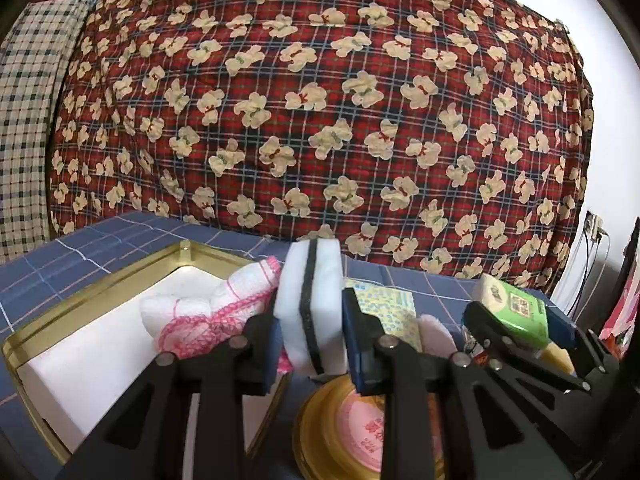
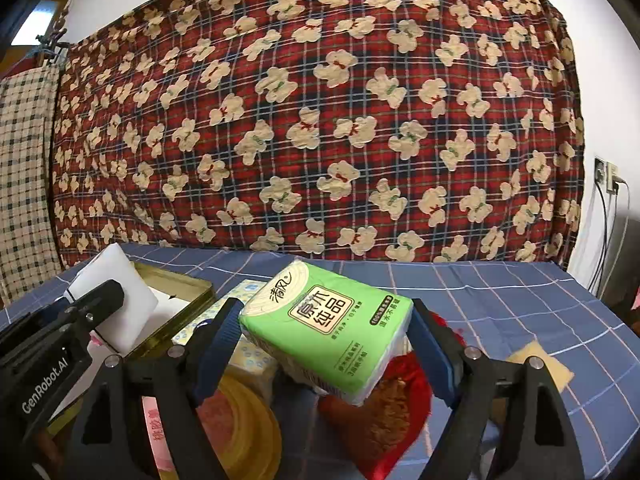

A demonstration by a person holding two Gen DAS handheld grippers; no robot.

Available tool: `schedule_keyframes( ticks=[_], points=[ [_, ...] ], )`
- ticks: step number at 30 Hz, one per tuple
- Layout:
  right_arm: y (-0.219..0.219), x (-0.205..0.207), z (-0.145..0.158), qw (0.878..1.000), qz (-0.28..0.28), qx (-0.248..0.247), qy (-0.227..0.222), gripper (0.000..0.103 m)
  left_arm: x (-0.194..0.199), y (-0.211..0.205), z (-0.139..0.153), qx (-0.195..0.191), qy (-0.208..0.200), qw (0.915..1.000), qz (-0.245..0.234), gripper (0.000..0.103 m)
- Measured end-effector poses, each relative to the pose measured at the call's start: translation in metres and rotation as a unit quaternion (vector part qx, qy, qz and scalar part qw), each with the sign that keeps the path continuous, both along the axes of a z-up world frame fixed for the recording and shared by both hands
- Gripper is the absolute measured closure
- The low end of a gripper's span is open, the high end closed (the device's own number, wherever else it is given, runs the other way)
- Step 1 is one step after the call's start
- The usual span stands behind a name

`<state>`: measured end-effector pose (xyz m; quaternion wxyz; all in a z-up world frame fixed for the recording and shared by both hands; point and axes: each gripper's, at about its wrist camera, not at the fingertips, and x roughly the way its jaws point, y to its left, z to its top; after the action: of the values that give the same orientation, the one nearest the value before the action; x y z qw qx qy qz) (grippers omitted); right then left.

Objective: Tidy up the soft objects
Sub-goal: 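Lift the sponge with the left tool and carry it toward the gold tray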

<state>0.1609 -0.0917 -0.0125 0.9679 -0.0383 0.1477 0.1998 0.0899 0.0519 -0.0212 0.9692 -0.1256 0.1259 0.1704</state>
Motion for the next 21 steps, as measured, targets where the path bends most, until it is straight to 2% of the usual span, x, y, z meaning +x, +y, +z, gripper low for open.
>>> schedule_keyframes(
  ticks=[12, 21],
  points=[
    [0.016, 0.003, -0.002, 1.000, 0.013, -0.012, 0.003, 0.020, -0.007, 0.011, 0.000, -0.012, -0.014, 0.9998, 0.003, 0.077],
    [0.018, 0.004, -0.002, 1.000, 0.011, -0.009, 0.006, 0.020, -0.004, -0.002, 0.003, 0.033, -0.003, 0.9994, 0.014, 0.077]
  ],
)
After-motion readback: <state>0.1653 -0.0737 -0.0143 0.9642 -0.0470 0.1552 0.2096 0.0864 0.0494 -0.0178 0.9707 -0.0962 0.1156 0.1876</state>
